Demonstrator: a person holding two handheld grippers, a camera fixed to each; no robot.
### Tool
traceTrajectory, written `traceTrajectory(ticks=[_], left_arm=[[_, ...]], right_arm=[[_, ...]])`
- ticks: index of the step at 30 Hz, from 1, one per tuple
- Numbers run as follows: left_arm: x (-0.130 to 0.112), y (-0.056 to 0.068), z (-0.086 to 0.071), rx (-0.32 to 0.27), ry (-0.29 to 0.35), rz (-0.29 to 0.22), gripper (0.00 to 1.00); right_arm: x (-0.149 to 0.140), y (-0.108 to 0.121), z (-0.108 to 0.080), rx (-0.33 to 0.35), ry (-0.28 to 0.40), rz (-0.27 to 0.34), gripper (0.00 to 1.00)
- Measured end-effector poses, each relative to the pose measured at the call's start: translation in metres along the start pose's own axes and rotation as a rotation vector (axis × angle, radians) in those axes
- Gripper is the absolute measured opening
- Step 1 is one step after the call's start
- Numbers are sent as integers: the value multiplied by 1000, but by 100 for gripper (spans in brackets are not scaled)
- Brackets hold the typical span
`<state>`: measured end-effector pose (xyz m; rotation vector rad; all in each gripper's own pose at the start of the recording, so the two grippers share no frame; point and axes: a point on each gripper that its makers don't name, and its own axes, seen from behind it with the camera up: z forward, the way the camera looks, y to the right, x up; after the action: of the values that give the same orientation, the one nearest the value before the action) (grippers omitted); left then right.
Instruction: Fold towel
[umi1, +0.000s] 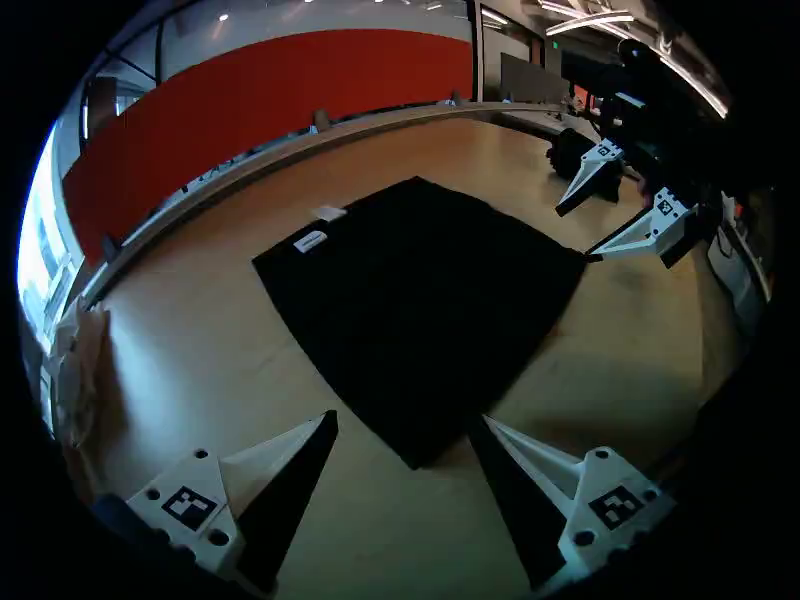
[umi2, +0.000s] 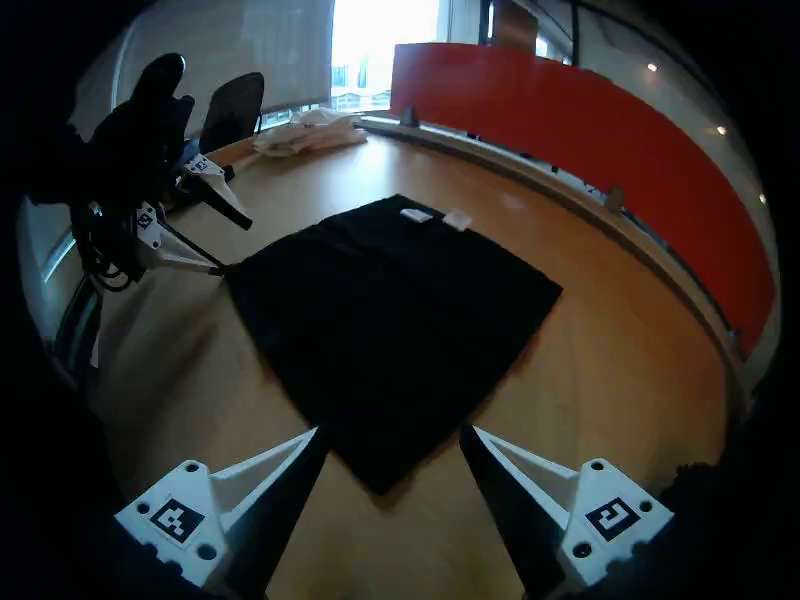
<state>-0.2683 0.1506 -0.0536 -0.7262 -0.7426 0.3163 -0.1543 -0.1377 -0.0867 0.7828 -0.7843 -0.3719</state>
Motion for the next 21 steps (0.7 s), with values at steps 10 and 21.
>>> traceTrajectory(ticks=[10,21], left_arm=[[-13,9,7,-44,-50,-20,96],[-24,9,13,-49,-92,-17,96]], right_arm=[[-21,1,6,14,-47,2,100],[-27,0,10,26,-64,-8,97]])
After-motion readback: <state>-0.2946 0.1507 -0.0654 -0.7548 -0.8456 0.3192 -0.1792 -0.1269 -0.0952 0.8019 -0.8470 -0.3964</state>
